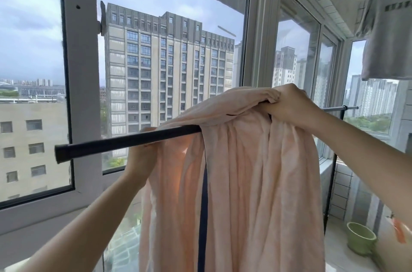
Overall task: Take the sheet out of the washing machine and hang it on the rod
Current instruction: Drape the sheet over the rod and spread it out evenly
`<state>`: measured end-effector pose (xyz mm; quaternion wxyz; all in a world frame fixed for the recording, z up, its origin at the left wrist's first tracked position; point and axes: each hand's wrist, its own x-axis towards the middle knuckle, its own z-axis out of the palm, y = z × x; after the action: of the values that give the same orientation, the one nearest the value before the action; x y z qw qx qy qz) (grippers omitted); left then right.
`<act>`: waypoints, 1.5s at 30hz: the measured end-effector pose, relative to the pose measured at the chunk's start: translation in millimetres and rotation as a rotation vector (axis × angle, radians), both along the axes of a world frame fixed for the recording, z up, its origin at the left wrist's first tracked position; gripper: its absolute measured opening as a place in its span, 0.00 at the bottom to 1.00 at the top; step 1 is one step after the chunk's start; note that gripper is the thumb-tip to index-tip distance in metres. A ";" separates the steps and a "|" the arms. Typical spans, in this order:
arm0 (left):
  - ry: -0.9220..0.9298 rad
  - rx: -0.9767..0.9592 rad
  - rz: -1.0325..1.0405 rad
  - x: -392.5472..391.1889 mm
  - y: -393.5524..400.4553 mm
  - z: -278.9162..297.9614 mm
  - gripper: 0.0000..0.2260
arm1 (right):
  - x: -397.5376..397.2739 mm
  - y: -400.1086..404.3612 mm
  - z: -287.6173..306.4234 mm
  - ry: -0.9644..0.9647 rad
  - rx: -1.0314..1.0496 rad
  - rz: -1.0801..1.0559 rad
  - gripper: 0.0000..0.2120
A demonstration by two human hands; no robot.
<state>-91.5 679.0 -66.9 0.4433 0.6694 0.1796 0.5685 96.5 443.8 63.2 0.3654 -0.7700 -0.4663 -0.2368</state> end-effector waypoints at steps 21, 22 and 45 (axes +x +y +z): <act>0.372 -0.078 -0.468 41.8 -10.2 8.6 0.10 | 7.1 12.9 -87.3 0.761 -0.050 0.148 0.08; 0.347 -0.100 -0.451 41.9 -6.4 8.2 0.11 | 6.1 8.6 -86.0 0.759 -0.043 0.165 0.08; 0.578 -0.144 -0.388 22.0 -46.7 1.2 0.10 | -43.3 5.5 -97.1 0.901 -0.120 0.408 0.15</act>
<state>-69.5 632.3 -65.7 0.5200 0.7911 0.2069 0.2468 53.1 449.3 -33.9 0.5247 -0.7084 -0.4162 0.2229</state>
